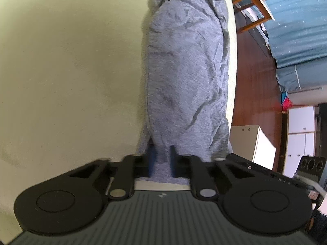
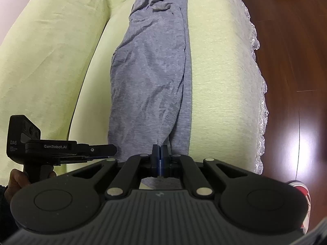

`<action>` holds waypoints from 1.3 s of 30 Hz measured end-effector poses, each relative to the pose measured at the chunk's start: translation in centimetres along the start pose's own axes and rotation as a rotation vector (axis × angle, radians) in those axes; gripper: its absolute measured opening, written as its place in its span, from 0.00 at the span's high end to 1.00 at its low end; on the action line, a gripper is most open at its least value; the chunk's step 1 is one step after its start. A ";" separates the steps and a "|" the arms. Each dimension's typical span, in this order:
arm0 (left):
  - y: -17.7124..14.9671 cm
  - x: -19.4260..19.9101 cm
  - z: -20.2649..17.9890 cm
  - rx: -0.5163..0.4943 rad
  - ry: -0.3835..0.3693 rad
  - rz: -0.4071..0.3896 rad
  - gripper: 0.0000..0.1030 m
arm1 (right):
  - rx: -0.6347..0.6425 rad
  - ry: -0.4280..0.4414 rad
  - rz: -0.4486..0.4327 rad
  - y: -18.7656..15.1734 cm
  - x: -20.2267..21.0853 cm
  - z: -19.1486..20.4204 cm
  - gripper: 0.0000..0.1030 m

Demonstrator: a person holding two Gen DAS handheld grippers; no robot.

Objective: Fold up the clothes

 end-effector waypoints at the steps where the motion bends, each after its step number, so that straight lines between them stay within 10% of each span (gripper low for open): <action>1: 0.1 0.2 -0.2 -0.018 0.001 -0.005 1.00 | -0.003 0.000 0.002 0.0 -0.1 0.0 0.99; 34: -2.4 1.7 1.2 -0.219 0.118 0.065 0.95 | 0.008 -0.067 0.063 -4.2 1.0 -1.6 0.99; 39: -2.2 2.9 1.9 -0.134 0.113 0.059 0.70 | -0.033 -0.037 0.057 -3.5 1.1 -1.3 0.68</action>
Point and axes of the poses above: each gripper's, at about its wrist camera, not at the fingertips, and x roughly against the way its jaws point, z to its left, y to its top, the point moved 9 cm from there along -x, roughly the way its jaws point, and after that the axes turned 9 degrees about -z, right-handed, at the moved point
